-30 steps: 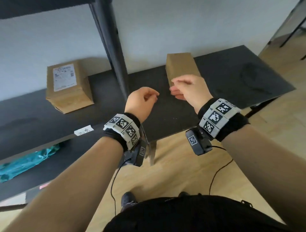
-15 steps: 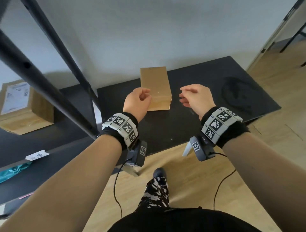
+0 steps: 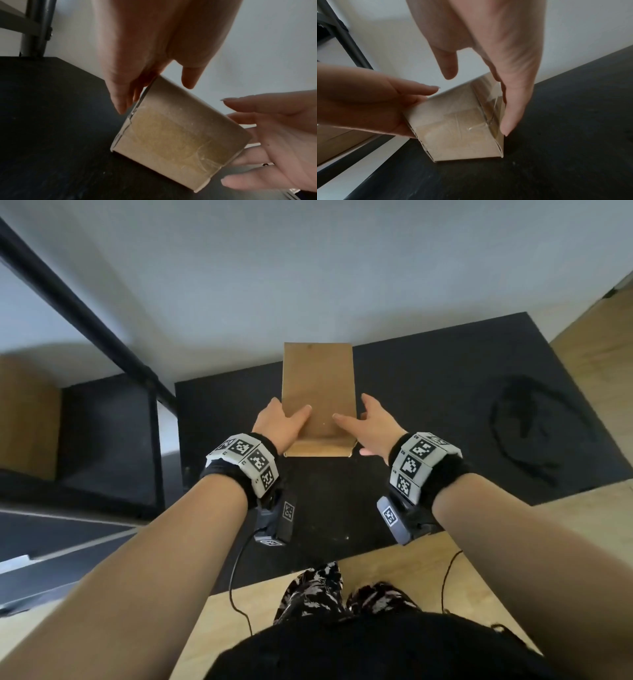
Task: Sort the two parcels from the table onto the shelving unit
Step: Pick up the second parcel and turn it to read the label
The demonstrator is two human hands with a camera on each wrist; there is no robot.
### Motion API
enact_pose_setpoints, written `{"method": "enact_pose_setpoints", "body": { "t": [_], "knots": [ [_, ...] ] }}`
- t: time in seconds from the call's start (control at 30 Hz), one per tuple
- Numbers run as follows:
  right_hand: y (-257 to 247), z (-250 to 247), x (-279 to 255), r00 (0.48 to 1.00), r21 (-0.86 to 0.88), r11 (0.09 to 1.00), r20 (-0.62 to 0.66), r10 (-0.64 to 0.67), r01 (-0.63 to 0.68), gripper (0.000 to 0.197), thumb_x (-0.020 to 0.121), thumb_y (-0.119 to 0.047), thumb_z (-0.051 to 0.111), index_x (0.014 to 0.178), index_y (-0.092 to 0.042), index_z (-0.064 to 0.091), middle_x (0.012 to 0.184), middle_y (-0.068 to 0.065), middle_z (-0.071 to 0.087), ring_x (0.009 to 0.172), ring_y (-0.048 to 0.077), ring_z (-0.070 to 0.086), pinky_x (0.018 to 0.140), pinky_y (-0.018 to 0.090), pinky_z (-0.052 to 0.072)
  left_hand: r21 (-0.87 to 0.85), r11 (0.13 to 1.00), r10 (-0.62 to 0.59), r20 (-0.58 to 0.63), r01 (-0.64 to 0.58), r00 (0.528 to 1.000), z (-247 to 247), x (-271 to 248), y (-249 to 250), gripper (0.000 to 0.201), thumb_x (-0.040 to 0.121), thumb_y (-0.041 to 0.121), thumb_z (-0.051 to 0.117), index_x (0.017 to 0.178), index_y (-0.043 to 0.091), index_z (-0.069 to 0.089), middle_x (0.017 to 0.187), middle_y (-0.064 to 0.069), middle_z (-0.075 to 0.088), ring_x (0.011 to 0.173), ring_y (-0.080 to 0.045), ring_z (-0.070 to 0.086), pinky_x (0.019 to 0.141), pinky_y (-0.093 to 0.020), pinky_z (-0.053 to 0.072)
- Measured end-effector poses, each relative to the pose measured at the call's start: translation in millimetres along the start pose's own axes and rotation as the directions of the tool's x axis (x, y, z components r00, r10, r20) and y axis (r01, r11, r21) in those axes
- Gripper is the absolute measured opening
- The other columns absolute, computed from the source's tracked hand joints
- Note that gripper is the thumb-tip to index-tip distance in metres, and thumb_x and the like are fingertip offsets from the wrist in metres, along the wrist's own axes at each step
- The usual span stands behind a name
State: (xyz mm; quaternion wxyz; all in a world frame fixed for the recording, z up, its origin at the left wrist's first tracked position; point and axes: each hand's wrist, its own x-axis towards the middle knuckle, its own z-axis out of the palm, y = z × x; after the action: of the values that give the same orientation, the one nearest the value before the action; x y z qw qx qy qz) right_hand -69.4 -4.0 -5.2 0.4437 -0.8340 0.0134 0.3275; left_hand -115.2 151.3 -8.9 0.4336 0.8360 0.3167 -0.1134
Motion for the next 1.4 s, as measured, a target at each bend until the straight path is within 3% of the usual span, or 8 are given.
{"method": "enact_pose_setpoints", "body": {
  "t": [0.1,0.23,0.47,0.8,0.97,1.17,1.3,1.4],
  "knots": [
    [2,1,8,0.997,-0.009,0.998,0.038,-0.066,0.066,0.065,0.091,-0.034,0.059,0.148,-0.015,0.032,0.137,0.006,0.055,0.124,0.026,0.055,0.104,0.042,0.047,-0.061,0.998,0.000,-0.021,-0.001,1.000,6,-2,3,0.052,0.090,0.039,0.053,0.132,0.009,0.048,0.133,-0.009,0.058,0.122,-0.025,0.055,0.091,-0.023,0.038],
    [7,-12,6,0.987,-0.006,0.990,0.079,-0.139,0.140,0.053,0.093,-0.027,0.057,0.142,-0.015,0.039,0.133,0.005,0.058,0.120,0.022,0.057,0.102,0.038,0.048,-0.114,0.994,-0.016,-0.090,0.006,0.996,16,-18,11,0.054,0.089,0.036,0.057,0.135,0.010,0.045,0.132,-0.007,0.058,0.119,-0.022,0.056,0.087,-0.021,0.038],
    [25,-65,-21,0.940,0.002,0.947,0.117,-0.319,0.321,0.061,0.090,-0.027,0.061,0.145,-0.016,0.037,0.134,0.004,0.056,0.120,0.021,0.056,0.106,0.041,0.046,-0.151,0.988,-0.001,-0.247,-0.037,0.969,47,-71,43,0.065,0.085,0.037,0.064,0.138,0.009,0.041,0.133,-0.006,0.057,0.119,-0.021,0.056,0.088,-0.023,0.043],
    [8,-128,-72,0.881,0.044,0.880,-0.002,-0.473,0.473,0.065,0.089,-0.032,0.062,0.146,-0.015,0.034,0.138,0.006,0.054,0.124,0.023,0.054,0.104,0.046,0.047,-0.184,0.960,0.131,-0.375,-0.212,0.918,47,-128,99,0.073,0.077,0.036,0.072,0.138,0.009,0.043,0.132,-0.006,0.058,0.120,-0.021,0.056,0.099,-0.029,0.046],
    [-16,-138,-96,0.841,0.082,0.837,-0.056,-0.539,0.542,0.067,0.087,-0.032,0.064,0.145,-0.021,0.033,0.138,0.004,0.055,0.123,0.022,0.056,0.100,0.049,0.050,-0.171,0.935,0.218,-0.409,-0.309,0.886,22,-146,121,0.069,0.079,0.031,0.072,0.138,0.012,0.044,0.130,-0.004,0.059,0.108,-0.016,0.059,0.088,-0.023,0.046],
    [-44,-152,-121,0.754,0.062,0.755,-0.153,-0.639,0.653,0.067,0.086,-0.024,0.067,0.146,-0.017,0.036,0.139,0.000,0.053,0.127,0.014,0.051,0.107,0.037,0.045,-0.115,0.890,0.339,-0.481,-0.441,0.808,-6,-169,141,0.056,0.076,0.030,0.074,0.127,0.017,0.055,0.120,-0.001,0.066,0.113,-0.018,0.061,0.100,-0.033,0.048],
    [-53,-157,-135,0.728,0.037,0.733,-0.165,-0.666,0.679,0.073,0.083,-0.022,0.071,0.147,-0.015,0.036,0.137,0.002,0.056,0.123,0.016,0.055,0.104,0.036,0.048,-0.075,0.878,0.375,-0.508,-0.474,0.776,-16,-178,147,0.072,0.073,0.032,0.076,0.136,0.016,0.048,0.128,-0.003,0.063,0.117,-0.019,0.059,0.102,-0.037,0.047],
    [-58,-161,-142,0.733,0.050,0.737,-0.167,-0.659,0.674,0.078,0.080,-0.018,0.074,0.148,-0.017,0.036,0.129,0.006,0.062,0.114,0.019,0.062,0.091,0.032,0.054,-0.035,0.881,0.388,-0.514,-0.471,0.765,-22,-184,149,0.088,0.070,0.030,0.079,0.145,0.016,0.035,0.134,-0.004,0.059,0.122,-0.020,0.055,0.104,-0.038,0.045]
  ]
}}
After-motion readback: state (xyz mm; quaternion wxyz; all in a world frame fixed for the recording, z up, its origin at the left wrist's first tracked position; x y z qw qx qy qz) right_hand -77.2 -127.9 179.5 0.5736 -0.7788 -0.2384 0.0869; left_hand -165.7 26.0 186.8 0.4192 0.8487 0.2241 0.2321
